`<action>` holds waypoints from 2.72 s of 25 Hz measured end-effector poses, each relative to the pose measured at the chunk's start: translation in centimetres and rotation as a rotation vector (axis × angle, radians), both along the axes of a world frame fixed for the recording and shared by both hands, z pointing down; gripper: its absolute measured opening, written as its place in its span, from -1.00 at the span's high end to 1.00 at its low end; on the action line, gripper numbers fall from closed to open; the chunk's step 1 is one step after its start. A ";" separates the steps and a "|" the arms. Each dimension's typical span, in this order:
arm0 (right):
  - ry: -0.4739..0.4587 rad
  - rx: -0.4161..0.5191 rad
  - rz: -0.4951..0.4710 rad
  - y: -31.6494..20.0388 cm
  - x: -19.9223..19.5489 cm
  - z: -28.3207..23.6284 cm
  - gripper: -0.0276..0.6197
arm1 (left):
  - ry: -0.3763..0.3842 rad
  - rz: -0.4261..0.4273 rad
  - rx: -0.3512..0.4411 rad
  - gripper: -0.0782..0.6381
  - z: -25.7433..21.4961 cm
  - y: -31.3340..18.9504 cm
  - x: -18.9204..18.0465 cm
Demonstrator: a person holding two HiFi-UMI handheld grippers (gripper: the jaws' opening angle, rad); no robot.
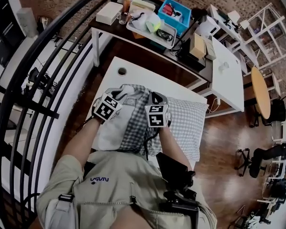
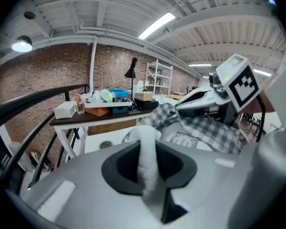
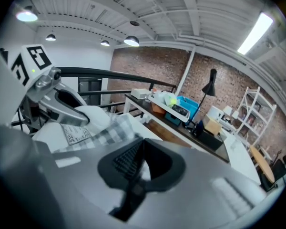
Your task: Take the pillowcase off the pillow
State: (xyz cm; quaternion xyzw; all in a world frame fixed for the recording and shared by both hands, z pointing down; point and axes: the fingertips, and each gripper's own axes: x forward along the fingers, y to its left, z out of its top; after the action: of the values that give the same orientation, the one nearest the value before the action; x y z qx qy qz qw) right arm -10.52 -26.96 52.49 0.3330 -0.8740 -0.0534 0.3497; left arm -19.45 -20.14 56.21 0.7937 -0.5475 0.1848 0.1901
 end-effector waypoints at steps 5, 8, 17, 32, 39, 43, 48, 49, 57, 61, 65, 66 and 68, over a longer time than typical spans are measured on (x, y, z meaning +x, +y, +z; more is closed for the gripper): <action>0.027 0.070 0.113 -3.0 2.6 -1.9 0.88 | 0.013 -0.028 0.235 0.65 -7.2 2.1 -0.2; 0.020 0.083 0.245 -5.5 5.7 -2.8 0.88 | 0.162 -0.089 0.340 0.66 -11.2 2.7 -1.9; 0.052 0.013 0.327 -5.6 10.0 1.0 0.88 | 0.259 -0.218 0.204 0.65 -5.7 0.1 -6.2; -0.267 -0.140 0.247 10.5 9.8 -1.5 0.56 | -0.028 0.037 0.155 0.10 -3.8 13.1 0.8; -0.163 -0.349 0.153 21.0 7.2 4.5 0.51 | -0.162 0.219 -0.055 -0.02 5.2 17.1 5.1; 0.035 -0.363 0.144 21.4 7.1 9.2 0.48 | -0.263 0.230 -0.082 0.35 6.9 16.3 4.8; 0.096 -0.230 0.160 20.6 8.2 7.9 0.87 | -0.227 0.145 0.053 0.75 1.2 14.3 3.2; 0.092 -0.206 0.170 20.5 8.8 7.0 0.87 | -0.222 0.113 0.094 0.75 -0.7 13.9 2.2; 0.107 -0.086 0.322 17.6 15.7 2.8 0.89 | -0.206 0.055 0.183 0.75 -5.8 12.0 -1.0; 0.137 -0.066 0.418 16.3 19.9 3.3 0.89 | -0.161 0.002 0.147 0.75 -4.3 12.4 -2.1; 0.168 -0.127 0.451 15.6 20.9 6.5 0.89 | -0.131 -0.015 0.067 0.75 -0.9 12.7 -1.6; 0.172 -0.149 0.446 15.7 20.7 7.1 0.89 | -0.125 -0.014 0.043 0.75 0.0 12.9 -1.2; 0.159 -0.184 0.433 16.0 20.3 7.5 0.89 | -0.129 0.004 0.018 0.75 1.0 13.3 -0.1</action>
State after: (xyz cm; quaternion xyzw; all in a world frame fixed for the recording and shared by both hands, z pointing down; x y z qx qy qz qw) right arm 9.80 -11.00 59.94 0.4742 -0.7533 0.0766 0.4493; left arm -19.59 -6.85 57.20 0.7829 -0.5587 0.2311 0.1467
